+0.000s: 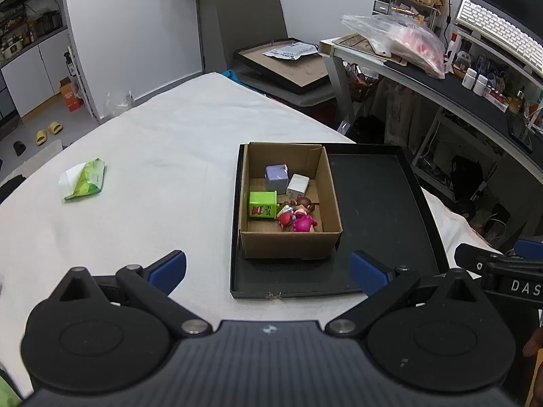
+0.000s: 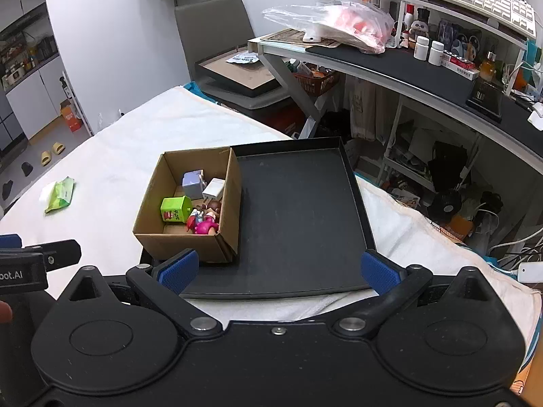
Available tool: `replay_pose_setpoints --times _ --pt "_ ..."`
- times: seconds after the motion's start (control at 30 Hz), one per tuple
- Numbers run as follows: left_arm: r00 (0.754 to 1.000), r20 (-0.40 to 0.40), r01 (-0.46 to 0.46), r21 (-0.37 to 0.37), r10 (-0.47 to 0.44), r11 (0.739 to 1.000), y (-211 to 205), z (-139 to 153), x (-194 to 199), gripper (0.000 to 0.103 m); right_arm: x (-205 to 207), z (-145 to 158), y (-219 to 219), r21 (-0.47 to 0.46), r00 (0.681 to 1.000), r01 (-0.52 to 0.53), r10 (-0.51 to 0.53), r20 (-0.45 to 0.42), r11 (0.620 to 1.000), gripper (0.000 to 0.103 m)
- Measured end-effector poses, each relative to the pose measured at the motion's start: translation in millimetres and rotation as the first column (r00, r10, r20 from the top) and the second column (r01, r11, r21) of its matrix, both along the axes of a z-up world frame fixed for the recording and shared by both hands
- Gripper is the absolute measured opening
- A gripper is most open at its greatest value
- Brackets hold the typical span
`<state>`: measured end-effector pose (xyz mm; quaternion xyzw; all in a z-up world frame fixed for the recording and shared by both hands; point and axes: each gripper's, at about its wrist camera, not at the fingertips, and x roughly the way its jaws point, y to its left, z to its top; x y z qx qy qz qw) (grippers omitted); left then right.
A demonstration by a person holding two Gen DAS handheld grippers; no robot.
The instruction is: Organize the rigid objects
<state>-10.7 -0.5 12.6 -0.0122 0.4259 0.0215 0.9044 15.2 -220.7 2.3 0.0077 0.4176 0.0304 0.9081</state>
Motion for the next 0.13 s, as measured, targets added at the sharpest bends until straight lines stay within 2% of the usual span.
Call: replay_pose_setpoints --times 0.13 --pt "1.000 -0.002 0.006 -0.017 -0.006 1.000 2.3 -2.3 2.7 0.102 1.5 -2.7 0.1 -0.006 1.000 0.001 -0.001 -0.005 1.000 0.103"
